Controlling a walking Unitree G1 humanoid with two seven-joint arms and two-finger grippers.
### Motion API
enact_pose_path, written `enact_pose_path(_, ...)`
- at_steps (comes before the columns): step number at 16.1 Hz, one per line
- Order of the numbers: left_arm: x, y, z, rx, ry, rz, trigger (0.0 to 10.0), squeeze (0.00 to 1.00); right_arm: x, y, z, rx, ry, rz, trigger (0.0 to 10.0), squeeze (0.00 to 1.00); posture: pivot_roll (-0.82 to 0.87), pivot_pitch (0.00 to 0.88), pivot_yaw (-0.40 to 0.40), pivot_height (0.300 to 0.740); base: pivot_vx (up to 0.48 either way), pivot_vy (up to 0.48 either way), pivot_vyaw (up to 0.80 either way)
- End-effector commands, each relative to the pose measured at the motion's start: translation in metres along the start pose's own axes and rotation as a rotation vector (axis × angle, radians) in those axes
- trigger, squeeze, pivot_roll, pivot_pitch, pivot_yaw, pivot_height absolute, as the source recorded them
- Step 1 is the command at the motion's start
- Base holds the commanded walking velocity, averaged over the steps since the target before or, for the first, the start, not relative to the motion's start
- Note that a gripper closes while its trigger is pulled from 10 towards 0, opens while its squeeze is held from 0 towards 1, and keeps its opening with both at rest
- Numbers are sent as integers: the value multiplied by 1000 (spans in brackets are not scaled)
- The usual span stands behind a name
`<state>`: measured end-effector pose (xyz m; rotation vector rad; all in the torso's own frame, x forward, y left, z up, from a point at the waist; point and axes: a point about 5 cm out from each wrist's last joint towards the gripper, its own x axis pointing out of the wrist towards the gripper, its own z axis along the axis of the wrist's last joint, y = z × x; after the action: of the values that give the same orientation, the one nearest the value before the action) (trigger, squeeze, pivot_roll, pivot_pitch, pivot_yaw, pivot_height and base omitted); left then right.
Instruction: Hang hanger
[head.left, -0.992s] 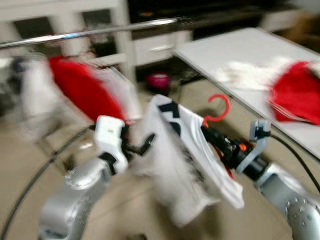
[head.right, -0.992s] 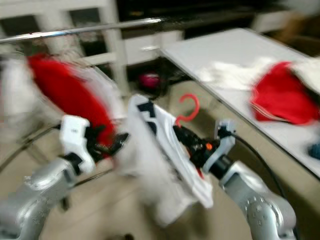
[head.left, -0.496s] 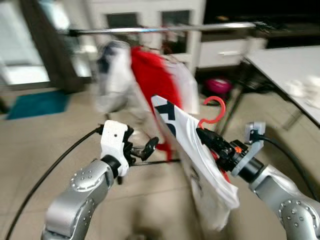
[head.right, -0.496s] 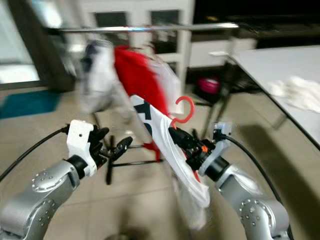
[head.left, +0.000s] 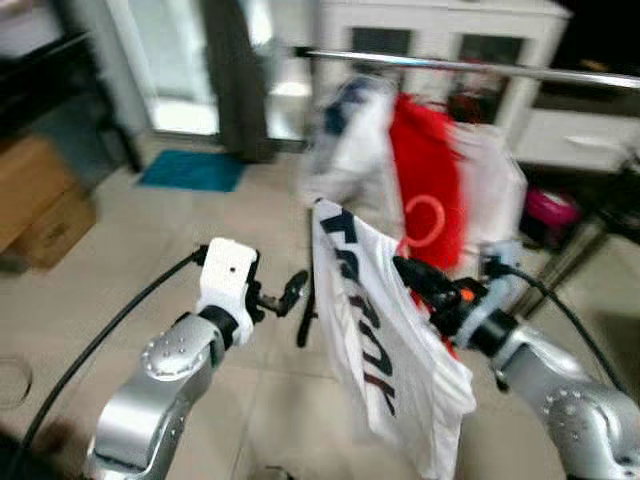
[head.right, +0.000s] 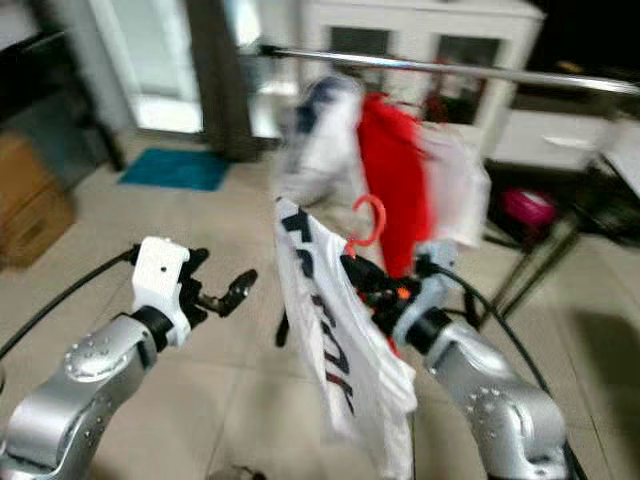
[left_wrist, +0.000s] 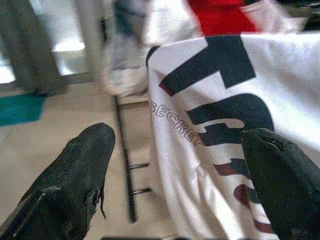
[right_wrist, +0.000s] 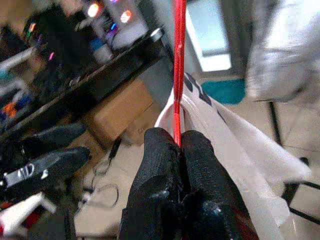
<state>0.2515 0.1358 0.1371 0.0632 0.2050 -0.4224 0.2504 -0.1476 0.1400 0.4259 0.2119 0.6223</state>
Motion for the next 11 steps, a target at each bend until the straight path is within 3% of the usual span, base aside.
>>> enact_pose_path(1, 2, -2, 1, 14, -1, 3, 10000, 0, 1, -2, 7, -34, -28, -17, 10000, 0, -85, 3, -11, 740, 0, -266, 0)
enact_pose_path(4, 5, -3, -2, 20, 13, 11, 10000, 0, 10, -10, 12, -23, -40, -79, 10000, 0, -81, 0, -25, 740, 0, -379, 0)
enact_pose_path(11, 8, 1, 1, 32, 6, 13, 10000, 0, 9, -14, 10, 3, -68, -147, 10000, 0, -75, 0, -24, 740, 0, -382, 0)
